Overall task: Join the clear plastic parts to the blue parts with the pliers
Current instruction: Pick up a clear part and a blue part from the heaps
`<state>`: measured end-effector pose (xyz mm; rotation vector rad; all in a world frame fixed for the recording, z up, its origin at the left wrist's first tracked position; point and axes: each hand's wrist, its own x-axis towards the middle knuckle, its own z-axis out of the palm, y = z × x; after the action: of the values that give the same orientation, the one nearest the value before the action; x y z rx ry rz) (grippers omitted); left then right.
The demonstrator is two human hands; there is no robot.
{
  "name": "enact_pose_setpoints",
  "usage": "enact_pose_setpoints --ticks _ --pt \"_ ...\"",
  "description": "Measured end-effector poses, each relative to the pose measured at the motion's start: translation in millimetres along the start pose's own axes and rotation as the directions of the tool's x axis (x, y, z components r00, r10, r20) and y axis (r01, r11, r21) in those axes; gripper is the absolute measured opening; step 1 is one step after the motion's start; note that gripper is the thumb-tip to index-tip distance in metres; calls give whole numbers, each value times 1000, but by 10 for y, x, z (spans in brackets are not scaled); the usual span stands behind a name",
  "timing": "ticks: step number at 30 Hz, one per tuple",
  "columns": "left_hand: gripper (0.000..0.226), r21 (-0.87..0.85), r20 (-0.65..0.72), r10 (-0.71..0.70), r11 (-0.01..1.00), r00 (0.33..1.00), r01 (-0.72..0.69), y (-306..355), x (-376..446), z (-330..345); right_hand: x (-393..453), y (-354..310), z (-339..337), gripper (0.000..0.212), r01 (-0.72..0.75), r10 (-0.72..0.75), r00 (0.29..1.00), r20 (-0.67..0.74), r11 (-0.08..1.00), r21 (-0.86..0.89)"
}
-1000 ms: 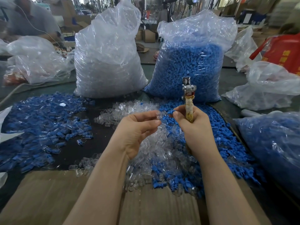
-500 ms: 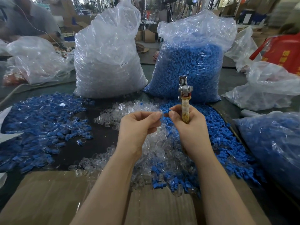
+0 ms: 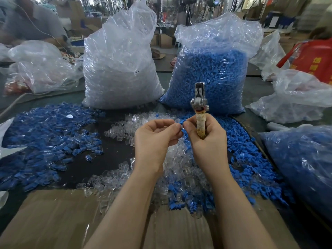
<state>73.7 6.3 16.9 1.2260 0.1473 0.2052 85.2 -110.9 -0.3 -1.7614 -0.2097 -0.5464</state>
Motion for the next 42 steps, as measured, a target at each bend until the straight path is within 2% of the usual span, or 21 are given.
enact_pose_setpoints --ticks 13,22,33,38,42 --pt "8 73 31 89 993 996 -91 -6 -38 32 -13 -10 5 10 39 -35 996 -83 998 45" --pt "9 71 32 153 985 988 -155 -10 -71 80 -12 0 18 8 6 -2 998 -66 998 68" --pt "20 335 39 345 880 938 -337 -59 -49 26 0 -12 -13 14 -39 39 999 36 999 -4" --pt "18 342 16 356 876 934 -340 -73 -33 15 12 -29 -28 12 -56 56 995 84 998 -7" --pt "15 365 -16 343 877 939 -314 -87 6 -25 31 -47 -56 18 -111 111 977 182 994 -12"
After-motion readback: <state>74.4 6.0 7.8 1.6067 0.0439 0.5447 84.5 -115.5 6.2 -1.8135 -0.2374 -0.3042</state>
